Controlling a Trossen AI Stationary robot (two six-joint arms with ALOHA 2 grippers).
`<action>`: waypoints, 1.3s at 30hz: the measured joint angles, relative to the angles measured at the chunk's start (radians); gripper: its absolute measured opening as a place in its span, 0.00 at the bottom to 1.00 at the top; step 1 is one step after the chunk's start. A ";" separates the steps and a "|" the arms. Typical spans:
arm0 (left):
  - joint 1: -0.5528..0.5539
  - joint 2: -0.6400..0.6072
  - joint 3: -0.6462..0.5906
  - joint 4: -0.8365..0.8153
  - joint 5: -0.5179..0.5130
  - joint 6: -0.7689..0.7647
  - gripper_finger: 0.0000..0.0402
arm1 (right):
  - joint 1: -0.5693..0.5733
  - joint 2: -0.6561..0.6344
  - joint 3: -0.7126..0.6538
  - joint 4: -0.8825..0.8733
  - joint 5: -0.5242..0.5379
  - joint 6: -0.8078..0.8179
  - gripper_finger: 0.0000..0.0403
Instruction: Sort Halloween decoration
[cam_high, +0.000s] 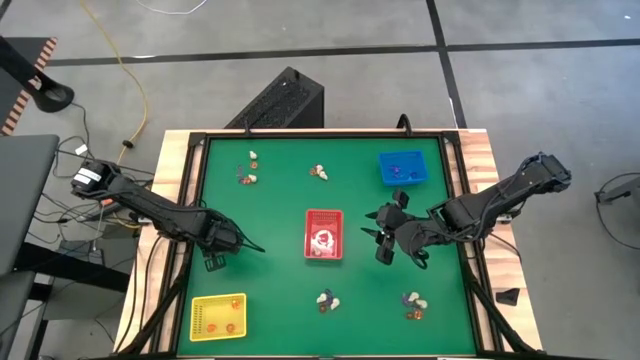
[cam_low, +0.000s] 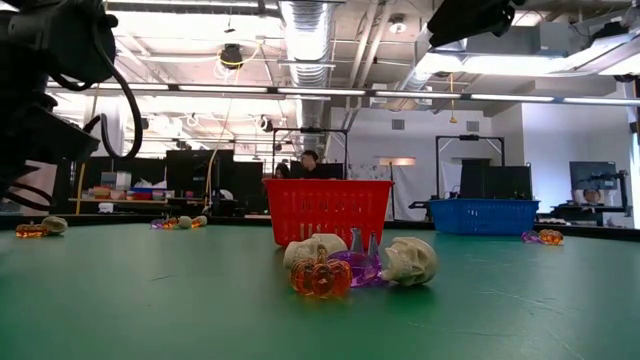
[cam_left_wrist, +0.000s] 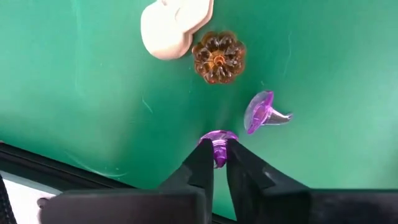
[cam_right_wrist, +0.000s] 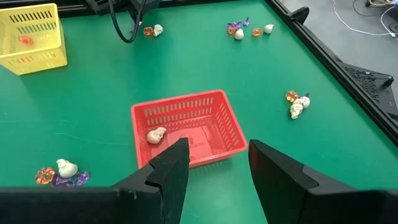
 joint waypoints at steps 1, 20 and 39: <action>0.000 0.000 0.001 -0.001 0.000 0.004 0.03 | 0.000 0.000 0.000 0.000 0.000 0.000 0.49; 0.000 -0.002 0.228 0.030 -0.187 0.101 0.00 | 0.000 0.000 0.000 0.000 0.000 -0.003 0.49; 0.469 0.498 0.337 1.606 -0.066 0.626 0.00 | -0.002 -0.035 0.000 -0.106 0.214 -0.042 0.49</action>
